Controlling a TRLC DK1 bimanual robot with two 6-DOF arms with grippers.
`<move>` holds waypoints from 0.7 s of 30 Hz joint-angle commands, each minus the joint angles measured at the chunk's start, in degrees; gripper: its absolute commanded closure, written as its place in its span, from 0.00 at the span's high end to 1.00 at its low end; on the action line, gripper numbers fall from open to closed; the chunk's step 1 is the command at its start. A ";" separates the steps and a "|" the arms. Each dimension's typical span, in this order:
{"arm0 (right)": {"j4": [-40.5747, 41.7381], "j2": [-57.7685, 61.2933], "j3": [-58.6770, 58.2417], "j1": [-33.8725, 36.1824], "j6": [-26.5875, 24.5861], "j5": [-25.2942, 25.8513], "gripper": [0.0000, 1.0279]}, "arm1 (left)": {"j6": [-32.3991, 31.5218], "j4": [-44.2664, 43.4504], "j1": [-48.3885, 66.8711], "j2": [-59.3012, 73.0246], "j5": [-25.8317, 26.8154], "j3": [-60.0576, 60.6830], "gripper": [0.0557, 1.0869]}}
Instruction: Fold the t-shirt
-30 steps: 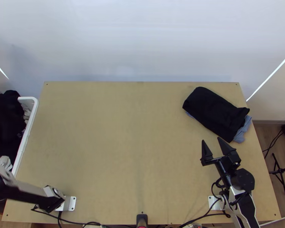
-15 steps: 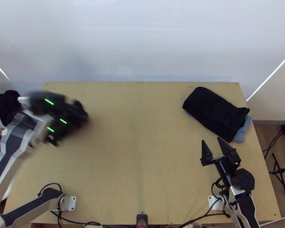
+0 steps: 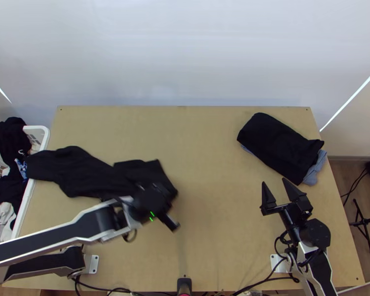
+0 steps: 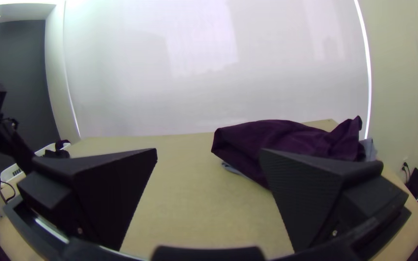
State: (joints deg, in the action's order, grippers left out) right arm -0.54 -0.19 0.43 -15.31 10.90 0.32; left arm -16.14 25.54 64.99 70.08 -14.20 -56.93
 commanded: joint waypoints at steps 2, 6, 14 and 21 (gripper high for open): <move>0.01 0.01 0.01 0.02 0.00 -0.05 0.96 | -3.55 -6.38 12.26 6.12 0.84 -1.78 0.04; 0.01 0.01 0.01 0.02 0.00 0.03 0.96 | -4.69 -9.19 12.35 9.19 4.18 -7.15 0.04; 0.01 0.01 0.01 0.02 0.00 -0.05 0.96 | -5.22 -10.86 12.00 16.58 4.88 -10.75 0.04; 0.01 0.01 0.01 0.02 0.00 0.03 0.96 | -4.86 -13.50 11.12 17.98 4.26 -17.25 0.04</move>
State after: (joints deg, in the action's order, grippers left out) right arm -0.54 -0.19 0.43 -15.27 10.90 0.16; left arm -21.06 14.17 76.47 85.10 -9.89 -68.42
